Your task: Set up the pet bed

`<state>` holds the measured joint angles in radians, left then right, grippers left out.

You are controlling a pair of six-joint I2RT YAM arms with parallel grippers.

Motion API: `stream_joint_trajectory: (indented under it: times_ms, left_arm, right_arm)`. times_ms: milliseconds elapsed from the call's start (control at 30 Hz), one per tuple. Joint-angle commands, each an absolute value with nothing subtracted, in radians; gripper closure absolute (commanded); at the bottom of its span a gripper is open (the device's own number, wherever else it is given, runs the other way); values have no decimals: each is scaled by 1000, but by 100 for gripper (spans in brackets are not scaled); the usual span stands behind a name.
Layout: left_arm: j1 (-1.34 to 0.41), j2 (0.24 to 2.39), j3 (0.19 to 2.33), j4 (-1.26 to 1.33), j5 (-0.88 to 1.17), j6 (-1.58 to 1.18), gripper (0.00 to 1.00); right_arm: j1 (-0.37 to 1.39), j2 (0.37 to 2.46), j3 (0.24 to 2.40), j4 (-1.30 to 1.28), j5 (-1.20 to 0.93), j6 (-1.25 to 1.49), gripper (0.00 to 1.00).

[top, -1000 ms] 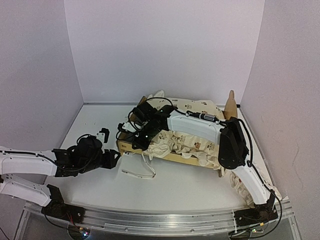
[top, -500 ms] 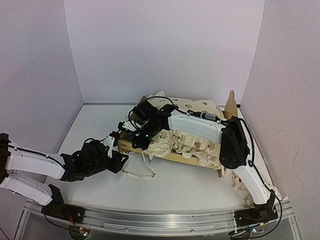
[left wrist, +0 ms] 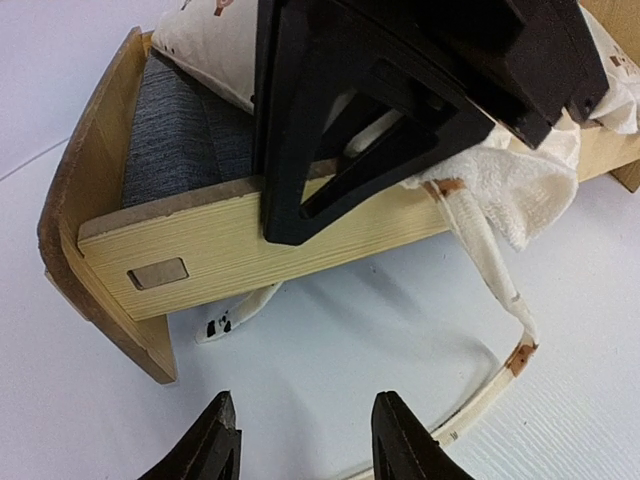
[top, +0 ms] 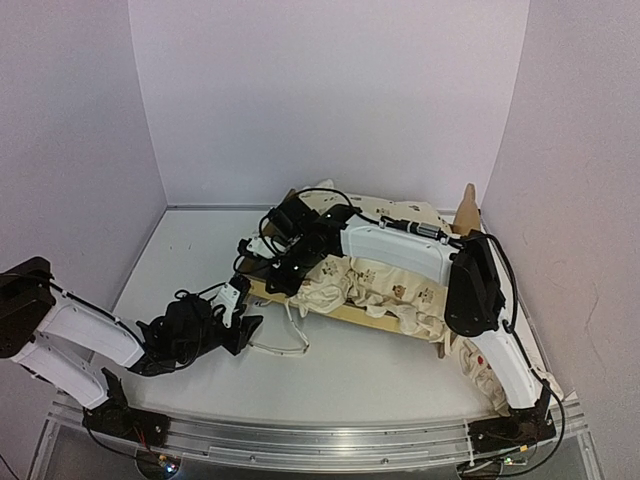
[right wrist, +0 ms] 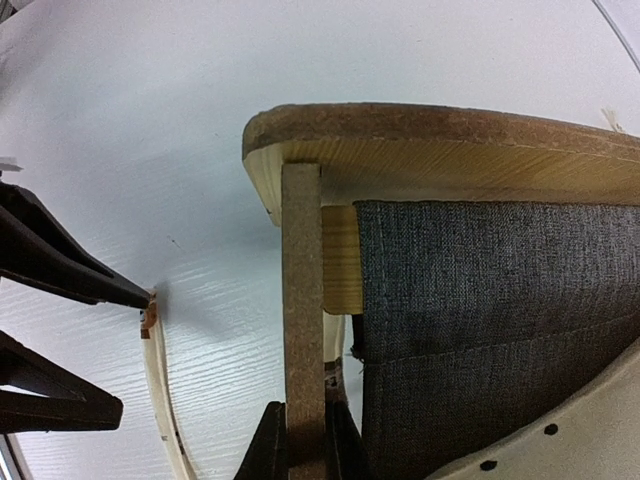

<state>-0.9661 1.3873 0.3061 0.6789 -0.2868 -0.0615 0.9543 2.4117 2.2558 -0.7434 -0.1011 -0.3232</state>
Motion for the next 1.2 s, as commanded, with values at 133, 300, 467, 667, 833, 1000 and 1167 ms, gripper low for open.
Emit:
stream_joint_trajectory:
  times_ms: [133,300,467,667,833,1000,1167]
  left_arm:
    - [-979,1497,305,906,-285,137,55]
    - [-985,1583,311,1050,-359,185,54]
    - [-985,1699,319,1252,-394,258,50]
    - [-997,1843,383,1401,-454,360,49]
    - [-1000,1928,432,1490,-525,428,51]
    - [-1000,1974,453,1567,-538,464,52]
    - [-1000,2013,479,1611,-538,496,53]
  right_arm:
    - [955,2236,2291,-695,-54,-218,100]
    - [955,2226,2300,-694,-44,-220,100]
    - [956,2209,2291,-695,-42,-222,100]
    - [956,2186,2267,-694,-57,-220,100]
    - [955,2171,2248,-692,-73,-212,100]
    - [955,2164,2235,-689,-81,-209,100]
    - [955,2163,2224,-687,-87,-206,100]
